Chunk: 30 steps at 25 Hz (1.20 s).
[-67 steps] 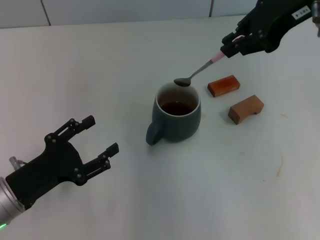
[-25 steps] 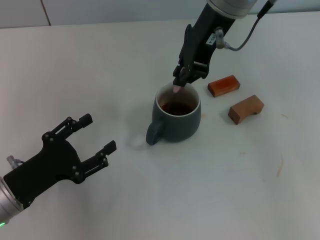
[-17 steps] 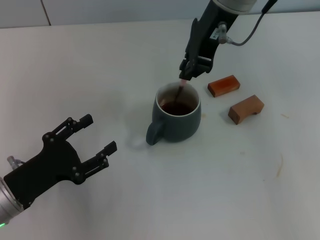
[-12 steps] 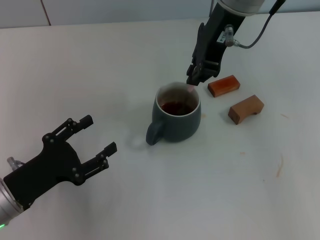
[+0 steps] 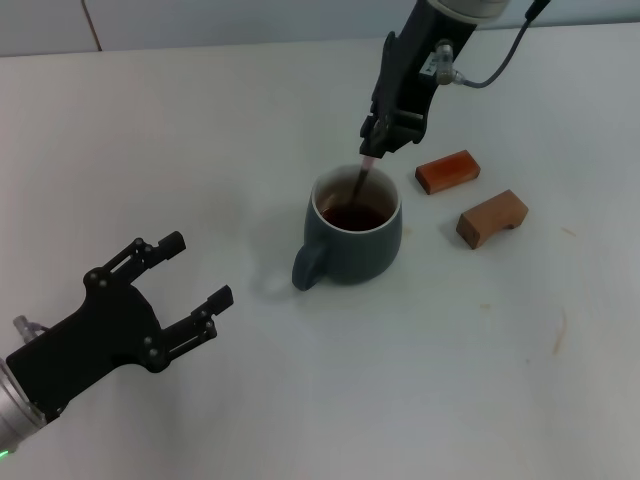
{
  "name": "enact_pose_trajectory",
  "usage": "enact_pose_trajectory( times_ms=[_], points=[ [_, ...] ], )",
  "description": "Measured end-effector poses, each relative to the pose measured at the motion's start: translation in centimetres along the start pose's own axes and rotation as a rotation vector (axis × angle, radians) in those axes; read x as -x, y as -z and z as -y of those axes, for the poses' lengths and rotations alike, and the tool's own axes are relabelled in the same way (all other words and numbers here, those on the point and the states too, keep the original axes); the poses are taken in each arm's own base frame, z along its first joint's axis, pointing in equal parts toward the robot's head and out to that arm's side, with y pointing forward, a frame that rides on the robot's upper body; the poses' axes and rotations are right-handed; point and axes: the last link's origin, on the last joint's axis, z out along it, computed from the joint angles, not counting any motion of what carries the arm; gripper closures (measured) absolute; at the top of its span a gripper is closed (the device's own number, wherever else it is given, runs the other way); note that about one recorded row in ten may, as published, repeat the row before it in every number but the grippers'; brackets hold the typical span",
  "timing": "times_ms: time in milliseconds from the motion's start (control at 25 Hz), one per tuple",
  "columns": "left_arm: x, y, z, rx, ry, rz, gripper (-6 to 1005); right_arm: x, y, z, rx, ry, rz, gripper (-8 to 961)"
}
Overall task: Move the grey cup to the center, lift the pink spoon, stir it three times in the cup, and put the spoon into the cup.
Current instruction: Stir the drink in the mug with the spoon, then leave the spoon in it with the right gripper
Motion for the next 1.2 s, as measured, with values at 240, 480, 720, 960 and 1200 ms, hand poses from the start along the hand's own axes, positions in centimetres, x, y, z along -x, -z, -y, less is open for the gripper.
enact_pose_trajectory(
  times_ms=[240, 480, 720, 960, 1200],
  points=[
    [0.0, 0.1, 0.0, 0.000, 0.001, -0.002, 190, -0.6, 0.1, 0.1, -0.008, -0.026, -0.049, 828],
    [0.0, 0.1, -0.1, 0.001, 0.004, -0.003, 190, -0.6, 0.1, -0.4, 0.030, -0.013, -0.047, 828],
    [-0.1, 0.0, 0.0, 0.000, 0.004, -0.006, 191, 0.0, -0.1, -0.6, 0.044, 0.018, 0.000, 828],
    [-0.1, -0.1, -0.1, 0.000, 0.005, -0.013, 190, -0.2, -0.4, 0.2, -0.015, 0.001, -0.012, 827],
    [-0.1, -0.1, -0.1, -0.004, 0.006, -0.013, 190, -0.9, -0.4, 0.0, 0.003, -0.018, -0.062, 827]
  ],
)
